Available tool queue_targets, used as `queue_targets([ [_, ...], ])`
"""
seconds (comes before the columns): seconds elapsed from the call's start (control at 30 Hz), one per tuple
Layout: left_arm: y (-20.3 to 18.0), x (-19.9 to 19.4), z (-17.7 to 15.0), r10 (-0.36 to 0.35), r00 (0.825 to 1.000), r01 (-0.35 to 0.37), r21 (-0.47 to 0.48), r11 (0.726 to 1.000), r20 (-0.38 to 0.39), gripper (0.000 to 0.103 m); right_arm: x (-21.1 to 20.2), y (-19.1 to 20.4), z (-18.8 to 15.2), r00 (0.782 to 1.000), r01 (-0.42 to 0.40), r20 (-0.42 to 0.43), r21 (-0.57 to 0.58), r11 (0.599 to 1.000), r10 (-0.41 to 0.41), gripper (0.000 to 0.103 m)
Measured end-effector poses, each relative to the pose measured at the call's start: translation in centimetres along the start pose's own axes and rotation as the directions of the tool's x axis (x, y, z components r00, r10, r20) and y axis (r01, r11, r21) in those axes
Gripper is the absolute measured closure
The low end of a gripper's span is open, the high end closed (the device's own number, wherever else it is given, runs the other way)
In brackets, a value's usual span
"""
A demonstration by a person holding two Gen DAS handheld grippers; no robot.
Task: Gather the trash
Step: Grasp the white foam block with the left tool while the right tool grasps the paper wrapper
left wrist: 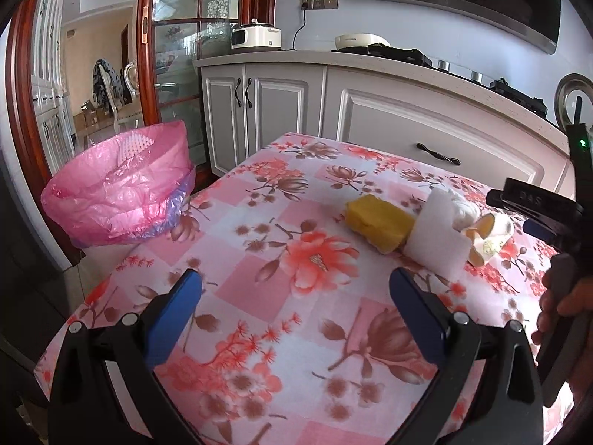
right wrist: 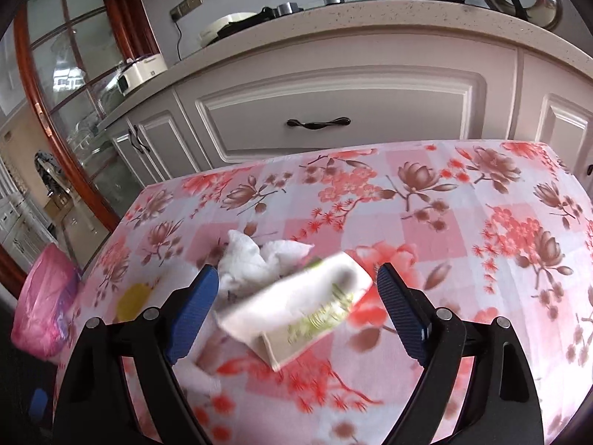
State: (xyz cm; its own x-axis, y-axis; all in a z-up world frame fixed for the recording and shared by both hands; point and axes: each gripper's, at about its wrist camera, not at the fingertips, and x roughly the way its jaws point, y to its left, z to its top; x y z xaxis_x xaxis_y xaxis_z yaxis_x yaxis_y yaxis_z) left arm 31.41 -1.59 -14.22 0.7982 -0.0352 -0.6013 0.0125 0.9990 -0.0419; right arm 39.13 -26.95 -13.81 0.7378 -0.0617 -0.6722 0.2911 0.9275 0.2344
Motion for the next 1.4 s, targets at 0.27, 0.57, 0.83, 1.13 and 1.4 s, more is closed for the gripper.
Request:
queue_targets([
  [0.27, 1.1, 1.3, 0.3, 0.01, 1.0, -0.01, -0.015, 1.0, -0.009, 0.005, 1.0, 0.7, -1.9, 0.997, 0.05, -0.057, -0.104, 0.993, -0.056, 0.021],
  [0.57, -2.1, 2.1, 1.5, -0.034, 0.999, 0.034, 0.031, 0.999, -0.005, 0.005, -0.3, -4.0, -3.4, 0.994, 0.02, -0.102, -0.117, 0.993, -0.032, 0.053],
  [0.83, -6.5, 3.5, 3.1, -0.082, 0.997, 0.083, 0.055, 0.995, -0.008, 0.005, -0.5, -4.3, -1.6, 0.995, -0.058, -0.089, -0.149, 0.987, 0.045, 0.047],
  [1.13, -9.7, 6.5, 4.5, -0.118, 0.993, 0.119, 0.091, 0.989, -0.021, 0.005, 0.9, -5.1, -0.6, 0.992, -0.097, -0.093, -0.144, 0.985, 0.084, 0.08],
  [1.4, -13.0, 8.9, 5.0, -0.171, 0.985, 0.175, 0.14, 0.975, -0.039, 0.02, -0.3, -7.1, -0.7, 0.989, -0.134, -0.076, -0.11, 0.985, 0.126, 0.081],
])
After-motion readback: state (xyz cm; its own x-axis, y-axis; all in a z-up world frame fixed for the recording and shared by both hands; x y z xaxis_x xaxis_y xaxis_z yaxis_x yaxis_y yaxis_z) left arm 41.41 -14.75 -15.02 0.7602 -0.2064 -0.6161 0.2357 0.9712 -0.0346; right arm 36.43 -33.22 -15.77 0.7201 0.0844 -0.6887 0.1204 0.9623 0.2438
